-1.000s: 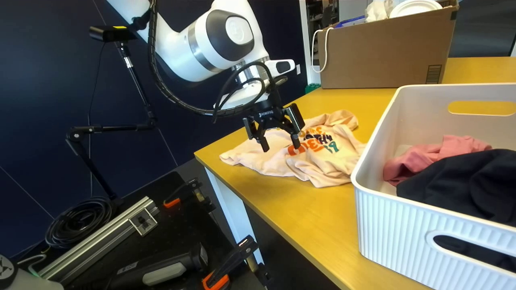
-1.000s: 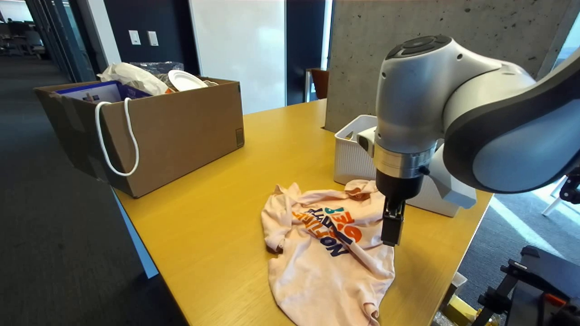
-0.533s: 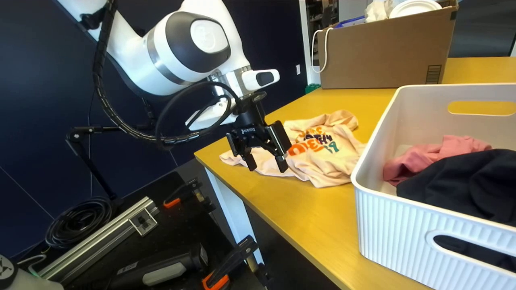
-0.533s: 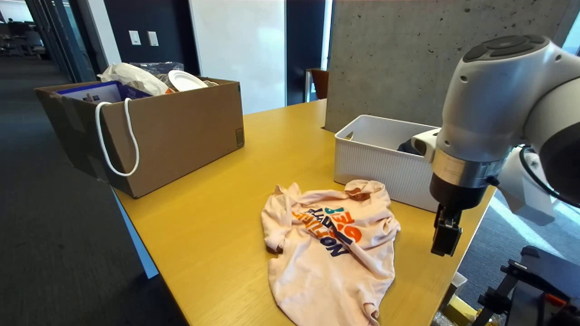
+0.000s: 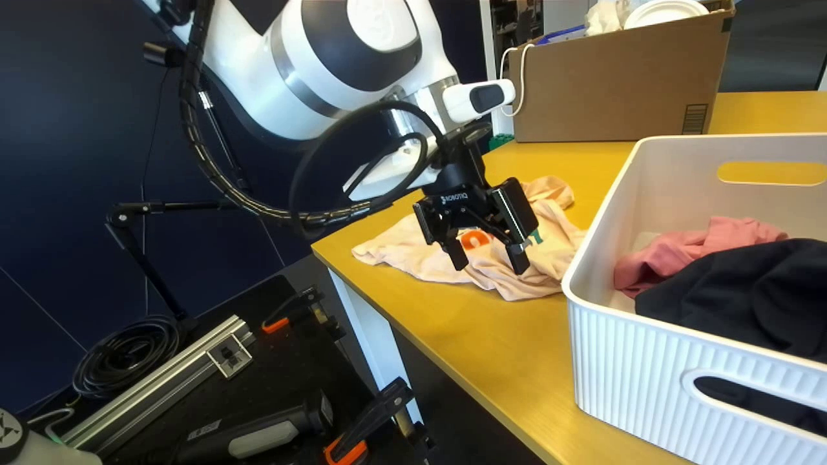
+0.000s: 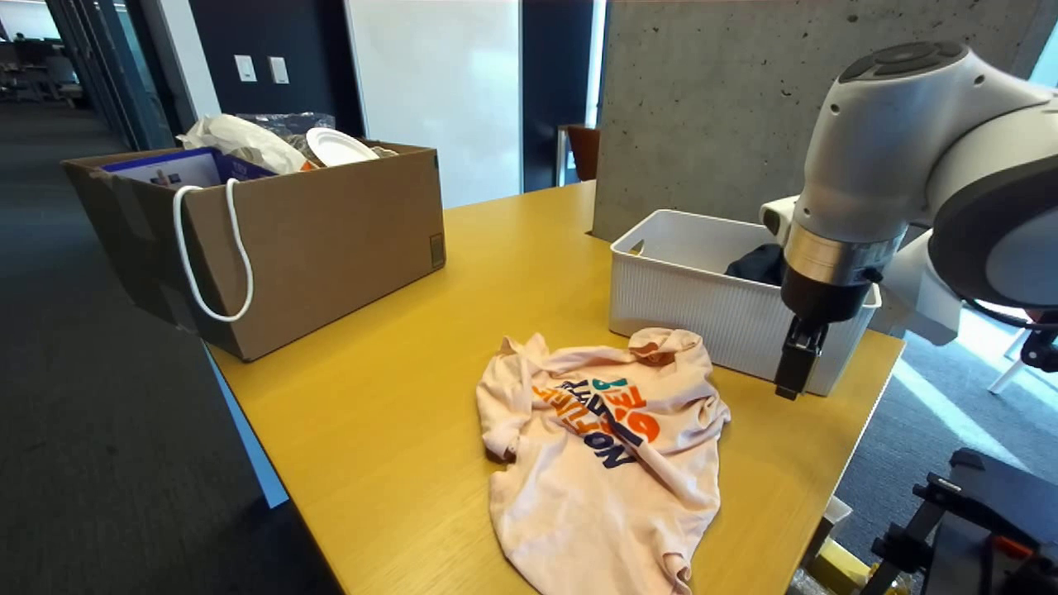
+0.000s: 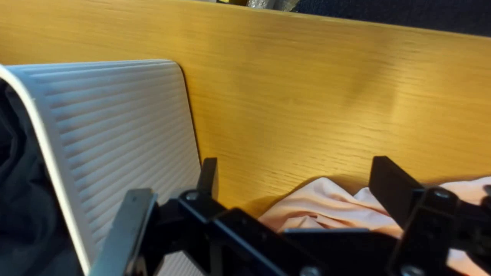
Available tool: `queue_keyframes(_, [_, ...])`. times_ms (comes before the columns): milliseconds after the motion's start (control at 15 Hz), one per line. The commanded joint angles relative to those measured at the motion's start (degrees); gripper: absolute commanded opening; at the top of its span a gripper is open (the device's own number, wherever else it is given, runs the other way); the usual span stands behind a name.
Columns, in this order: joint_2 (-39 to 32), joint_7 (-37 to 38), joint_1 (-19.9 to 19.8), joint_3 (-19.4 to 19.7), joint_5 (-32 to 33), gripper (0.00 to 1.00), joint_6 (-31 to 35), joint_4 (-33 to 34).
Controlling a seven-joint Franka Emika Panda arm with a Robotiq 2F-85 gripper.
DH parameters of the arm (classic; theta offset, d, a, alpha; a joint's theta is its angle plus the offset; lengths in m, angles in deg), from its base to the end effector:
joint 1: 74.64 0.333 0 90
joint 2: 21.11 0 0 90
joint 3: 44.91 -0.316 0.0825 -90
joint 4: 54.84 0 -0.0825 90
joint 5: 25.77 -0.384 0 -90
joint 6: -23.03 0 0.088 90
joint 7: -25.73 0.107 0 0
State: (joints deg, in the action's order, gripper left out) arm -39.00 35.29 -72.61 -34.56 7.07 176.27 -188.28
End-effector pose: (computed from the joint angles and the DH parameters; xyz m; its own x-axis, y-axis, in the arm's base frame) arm 0.5165 -0.0614 0.2065 0.9784 0.2068 -0.0056 0.1981 -0.9286 0.3137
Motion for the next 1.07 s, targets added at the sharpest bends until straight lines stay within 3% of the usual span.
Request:
queue_keyframes(0, [-3.64,0.62,0.37,0.71,0.95,1.0,3.29,1.12])
queue_keyframes(200, [-5.81,0.37,0.72,2.18,2.24,1.0,6.93,1.28])
queue_keyframes(533, [-11.47,-2.68,-0.46,2.46,-0.89,1.0,10.85,6.01])
queue_keyframes(1000, [-16.97,-4.14,2.15,2.77,-4.59,1.0,16.33,10.9])
